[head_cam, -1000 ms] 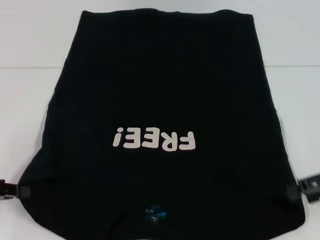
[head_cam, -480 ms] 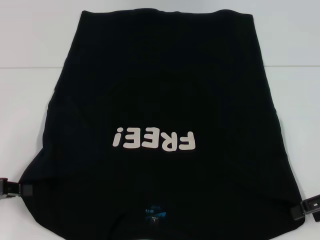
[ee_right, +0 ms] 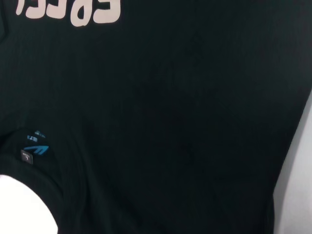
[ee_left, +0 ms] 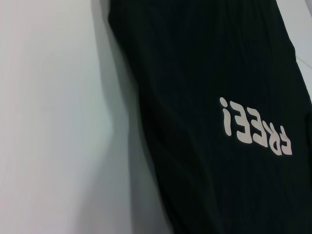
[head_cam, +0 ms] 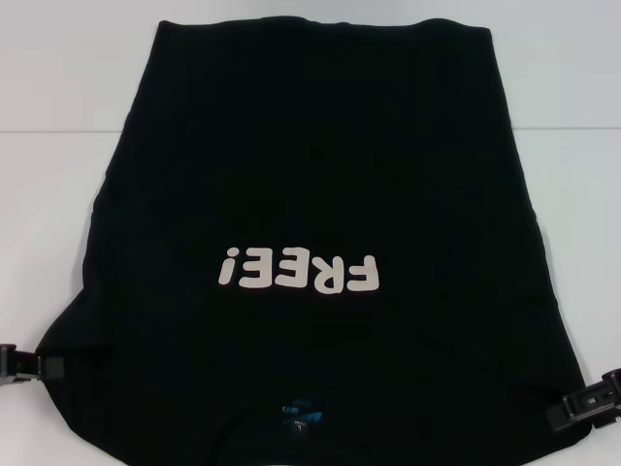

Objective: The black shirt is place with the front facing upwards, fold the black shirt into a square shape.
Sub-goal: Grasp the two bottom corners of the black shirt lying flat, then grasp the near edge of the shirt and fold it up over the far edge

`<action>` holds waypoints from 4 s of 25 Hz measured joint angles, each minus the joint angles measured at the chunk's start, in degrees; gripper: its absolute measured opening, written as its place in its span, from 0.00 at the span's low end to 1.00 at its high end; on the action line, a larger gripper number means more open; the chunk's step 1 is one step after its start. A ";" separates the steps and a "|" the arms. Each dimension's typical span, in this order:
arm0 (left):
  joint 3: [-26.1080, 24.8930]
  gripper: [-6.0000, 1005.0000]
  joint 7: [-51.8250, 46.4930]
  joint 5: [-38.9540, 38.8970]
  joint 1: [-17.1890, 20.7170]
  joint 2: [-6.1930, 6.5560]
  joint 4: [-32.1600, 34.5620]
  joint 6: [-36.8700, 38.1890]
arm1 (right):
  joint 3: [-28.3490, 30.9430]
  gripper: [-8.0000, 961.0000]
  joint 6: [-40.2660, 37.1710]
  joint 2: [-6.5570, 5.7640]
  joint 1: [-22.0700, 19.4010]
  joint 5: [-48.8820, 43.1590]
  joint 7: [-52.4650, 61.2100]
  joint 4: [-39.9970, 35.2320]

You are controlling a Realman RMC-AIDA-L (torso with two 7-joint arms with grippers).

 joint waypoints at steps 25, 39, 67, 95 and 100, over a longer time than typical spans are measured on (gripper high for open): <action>0.10 0.03 0.22 0.03 0.08 -0.09 -0.74 -0.44 | -0.39 0.90 1.10 0.63 1.37 0.31 -1.36 2.40; 0.05 0.03 0.22 0.03 -0.08 -0.09 -0.70 -0.53 | -0.22 0.88 2.39 -0.30 0.99 0.20 -1.36 2.33; 0.00 0.03 0.22 0.04 -0.08 0.00 -0.71 -0.52 | -1.13 0.84 2.46 0.41 0.97 0.07 -1.45 2.51; 0.00 0.03 0.31 0.04 -0.08 -0.09 -0.71 -0.52 | -0.75 0.84 1.79 0.37 1.34 4.70 -3.64 5.58; -0.01 0.03 0.40 0.04 -0.08 -0.09 -0.71 -0.53 | -1.03 0.84 1.96 0.81 2.17 4.69 -3.64 5.92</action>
